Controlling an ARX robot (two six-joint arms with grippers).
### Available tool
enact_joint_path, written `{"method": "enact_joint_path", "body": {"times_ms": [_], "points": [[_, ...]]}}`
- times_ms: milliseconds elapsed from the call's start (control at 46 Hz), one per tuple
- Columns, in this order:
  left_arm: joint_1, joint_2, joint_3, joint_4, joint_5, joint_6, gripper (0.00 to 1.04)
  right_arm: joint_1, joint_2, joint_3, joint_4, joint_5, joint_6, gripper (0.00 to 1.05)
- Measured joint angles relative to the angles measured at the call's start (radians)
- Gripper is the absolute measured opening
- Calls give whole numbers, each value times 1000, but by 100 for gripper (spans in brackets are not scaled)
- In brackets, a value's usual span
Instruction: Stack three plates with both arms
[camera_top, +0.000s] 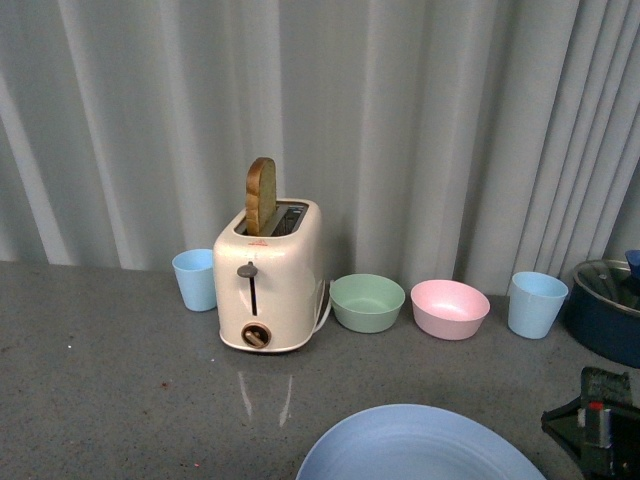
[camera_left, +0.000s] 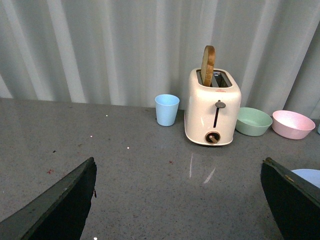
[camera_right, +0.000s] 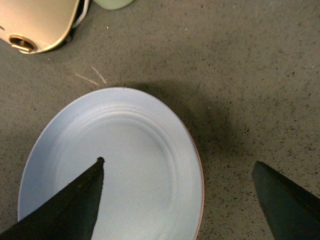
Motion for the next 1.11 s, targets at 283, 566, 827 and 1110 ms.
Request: {"method": "enact_joint_path", "body": {"times_ms": [283,566,827,1110], "points": [[0,0,0,0,0,0,98,-58,-352,-49,-170,78,-6,97],[0,0,0,0,0,0,98,-86,-721,-4,-423,147,-39,97],[0,0,0,0,0,0,98,-95,-964,-208,-57,151,-270,53],[0,0,0,0,0,0,98,-95,-1057,-337,-44,151,-293,4]]}}
